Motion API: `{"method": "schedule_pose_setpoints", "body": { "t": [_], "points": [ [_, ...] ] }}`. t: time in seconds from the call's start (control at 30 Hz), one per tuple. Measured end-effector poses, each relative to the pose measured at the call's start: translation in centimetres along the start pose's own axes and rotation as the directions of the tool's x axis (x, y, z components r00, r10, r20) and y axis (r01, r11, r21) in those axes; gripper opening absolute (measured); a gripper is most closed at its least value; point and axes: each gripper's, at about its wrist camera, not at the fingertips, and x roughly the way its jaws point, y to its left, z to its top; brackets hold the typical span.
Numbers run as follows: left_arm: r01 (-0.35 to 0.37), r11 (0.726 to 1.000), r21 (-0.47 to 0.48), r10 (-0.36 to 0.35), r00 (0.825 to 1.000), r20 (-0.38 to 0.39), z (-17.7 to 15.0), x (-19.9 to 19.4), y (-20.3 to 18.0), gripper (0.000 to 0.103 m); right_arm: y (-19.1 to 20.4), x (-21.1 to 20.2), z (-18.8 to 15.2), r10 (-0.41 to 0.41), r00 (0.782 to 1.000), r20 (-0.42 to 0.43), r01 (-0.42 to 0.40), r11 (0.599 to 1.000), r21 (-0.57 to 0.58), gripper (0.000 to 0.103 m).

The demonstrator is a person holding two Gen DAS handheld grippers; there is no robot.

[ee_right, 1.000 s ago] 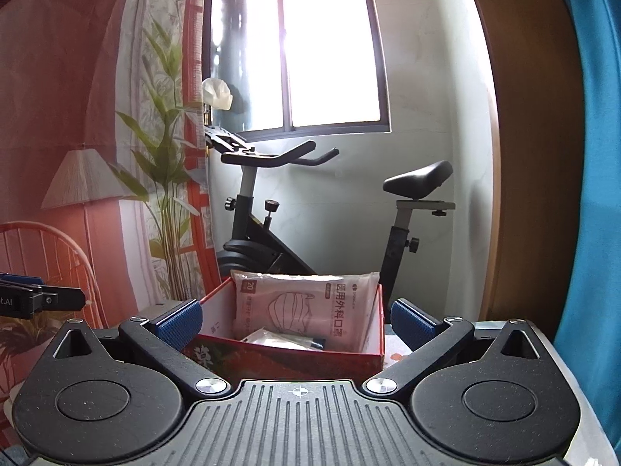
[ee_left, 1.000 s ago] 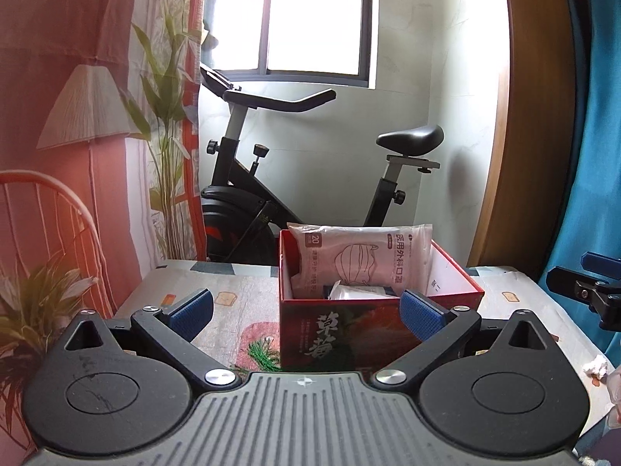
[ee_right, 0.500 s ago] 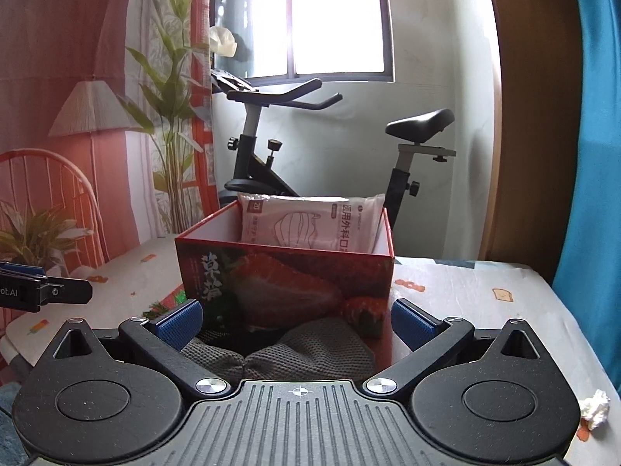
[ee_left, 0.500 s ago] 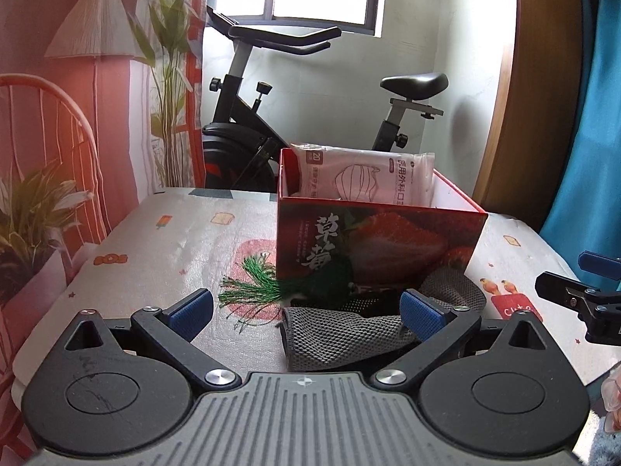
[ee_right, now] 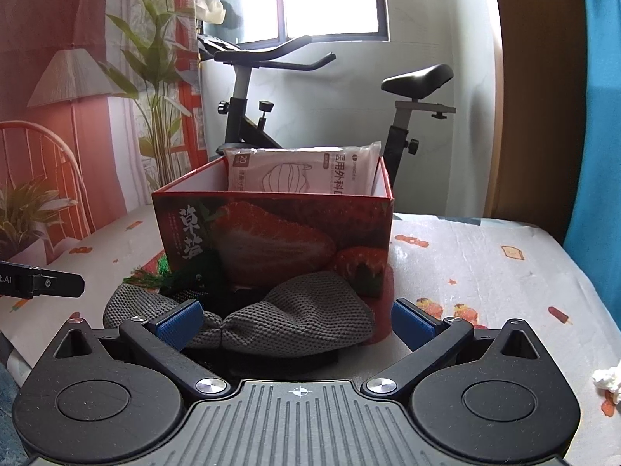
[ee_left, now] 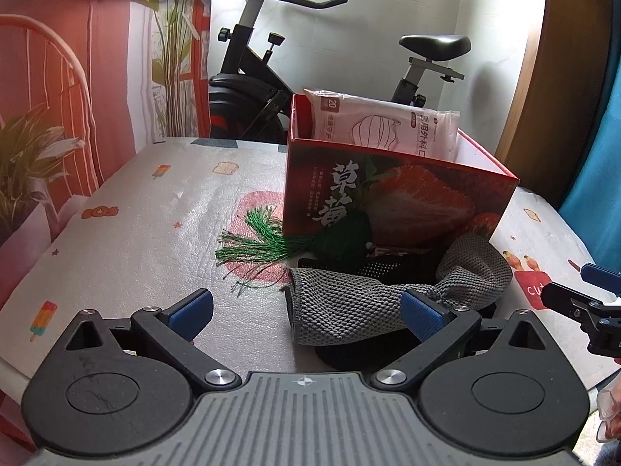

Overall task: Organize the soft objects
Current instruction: 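Lower both tools toward the grey knit mesh cloth beside the box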

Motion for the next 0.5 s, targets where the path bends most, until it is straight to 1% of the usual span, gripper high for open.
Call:
{"method": "schedule_pose_setpoints", "body": {
  "t": [0.2, 0.37, 0.5],
  "points": [
    [-0.011, 1.0, -0.021, 0.01, 0.999, -0.053, -0.3, 1.8, 0.1, 0.103, -0.5, 1.7, -0.6, 0.003, 1.0, -0.015, -0.003, 1.0, -0.025, 0.101],
    [-0.017, 1.0, 0.009, 0.017, 0.997, -0.069, -0.4, 2.8, -0.5, 0.103, -0.6, 3.2, -1.0, 0.01, 1.0, -0.026, -0.011, 0.998, -0.057, 0.1],
    [-0.027, 0.999, 0.033, 0.03, 0.996, -0.089, -0.3, 3.8, -0.7, 0.103, -0.6, 4.2, -1.1, 0.011, 1.0, -0.014, -0.013, 0.995, -0.097, 0.097]
  ]
}}
